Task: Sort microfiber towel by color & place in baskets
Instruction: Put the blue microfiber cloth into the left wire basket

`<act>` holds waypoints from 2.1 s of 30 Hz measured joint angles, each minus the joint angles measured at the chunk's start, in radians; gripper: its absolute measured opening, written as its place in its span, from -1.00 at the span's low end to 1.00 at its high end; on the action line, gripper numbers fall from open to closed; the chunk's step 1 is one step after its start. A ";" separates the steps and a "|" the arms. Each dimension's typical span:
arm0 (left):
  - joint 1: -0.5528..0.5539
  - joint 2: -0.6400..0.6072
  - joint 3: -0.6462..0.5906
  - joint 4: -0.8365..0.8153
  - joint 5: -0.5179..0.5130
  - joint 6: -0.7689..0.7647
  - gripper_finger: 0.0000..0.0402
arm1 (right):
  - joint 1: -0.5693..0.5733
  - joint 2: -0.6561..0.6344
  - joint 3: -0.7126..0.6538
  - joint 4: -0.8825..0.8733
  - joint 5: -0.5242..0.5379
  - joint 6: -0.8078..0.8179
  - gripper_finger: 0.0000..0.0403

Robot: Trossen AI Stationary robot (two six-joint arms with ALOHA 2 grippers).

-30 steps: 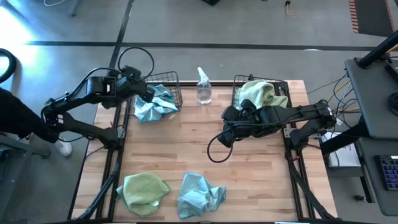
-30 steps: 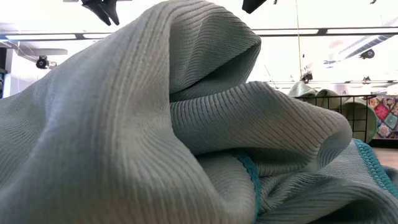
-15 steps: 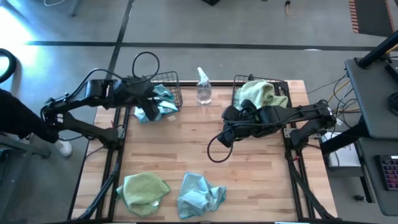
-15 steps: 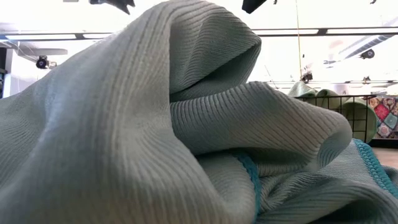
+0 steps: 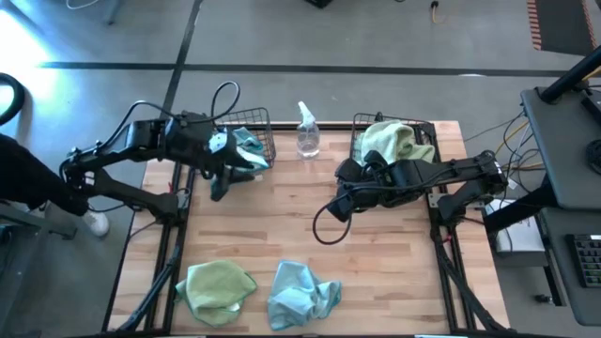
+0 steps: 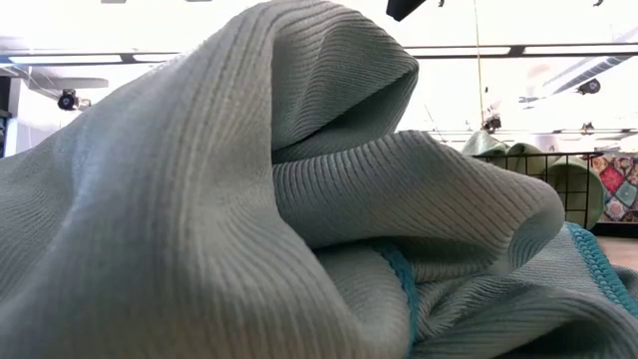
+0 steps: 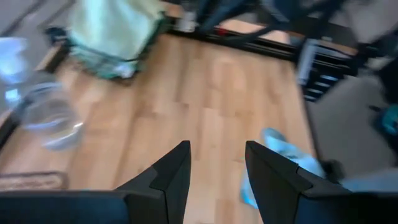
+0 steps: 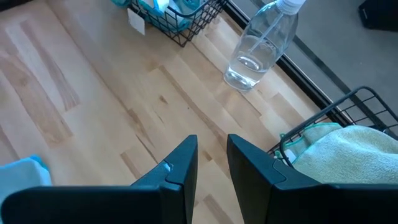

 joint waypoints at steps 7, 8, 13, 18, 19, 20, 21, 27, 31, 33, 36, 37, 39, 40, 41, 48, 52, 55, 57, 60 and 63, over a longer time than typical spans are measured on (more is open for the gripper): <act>-0.001 -0.001 0.000 0.004 0.260 0.076 -0.32 | 0.000 0.001 0.000 0.002 0.000 0.042 -0.59; -0.001 -0.001 0.000 0.004 0.283 0.083 -0.32 | 0.000 0.001 0.000 0.002 0.000 0.053 -0.59; -0.001 0.006 0.000 -0.012 0.299 0.096 -0.32 | 0.000 0.002 0.000 0.001 0.000 0.069 -0.59; -0.004 0.020 -0.029 -0.004 0.299 0.085 -0.32 | 0.000 0.002 -0.001 -0.002 -0.001 0.068 -0.59; -0.006 0.026 -0.042 0.006 0.299 0.080 -0.32 | 0.000 0.002 -0.002 -0.002 -0.001 0.068 -0.59; -0.007 0.031 -0.056 0.026 0.300 0.071 -0.32 | 0.001 0.002 -0.002 -0.002 -0.001 0.068 -0.59; -0.010 0.037 -0.074 0.049 0.299 0.062 -0.32 | 0.002 0.002 -0.002 -0.004 -0.001 0.068 -0.59; -0.031 0.081 -0.184 0.158 0.299 -0.012 -0.32 | 0.002 0.002 -0.002 -0.010 -0.033 0.053 -0.59; -0.054 0.116 -0.237 0.218 0.299 -0.051 -0.32 | 0.002 0.003 -0.002 -0.021 -0.062 0.051 -0.59; -0.068 0.141 -0.257 0.243 0.299 -0.084 -0.32 | 0.002 0.003 -0.002 -0.030 -0.085 0.051 -0.59; -0.097 0.175 -0.287 0.287 0.299 -0.125 -0.32 | 0.002 0.003 -0.002 -0.046 -0.087 0.051 -0.59; -0.108 0.186 -0.296 0.309 0.299 -0.137 -0.32 | 0.002 0.003 -0.002 -0.047 -0.087 0.051 -0.59; -0.132 0.214 -0.310 0.330 0.299 -0.154 -0.32 | 0.002 0.003 -0.002 -0.057 -0.087 0.048 -0.59; -0.144 0.230 -0.311 0.332 0.299 -0.161 -0.32 | 0.002 0.003 -0.002 -0.065 -0.087 0.047 -0.59; -0.156 0.244 -0.311 0.337 0.299 -0.168 -0.32 | 0.002 0.003 -0.002 -0.070 -0.087 0.040 -0.59; -0.203 0.312 -0.274 0.361 0.351 -0.209 -0.32 | 0.002 0.003 -0.002 -0.131 -0.088 0.038 -0.59; -0.222 0.346 -0.235 0.359 0.352 -0.212 -0.32 | 0.002 0.003 -0.002 -0.167 -0.087 0.039 -0.59; -0.235 0.375 -0.207 0.361 0.351 -0.213 -0.32 | 0.002 0.003 -0.002 -0.178 -0.088 0.039 -0.59; -0.246 0.399 -0.192 0.364 0.351 -0.222 -0.32 | 0.002 0.003 -0.002 -0.196 -0.088 0.040 -0.59; -0.269 0.439 -0.169 0.363 0.350 -0.240 -0.32 | 0.002 0.003 -0.002 -0.253 -0.088 0.042 -0.59; -0.293 0.476 -0.137 0.364 0.350 -0.257 -0.32 | 0.002 0.001 -0.004 -0.277 -0.088 0.034 -0.59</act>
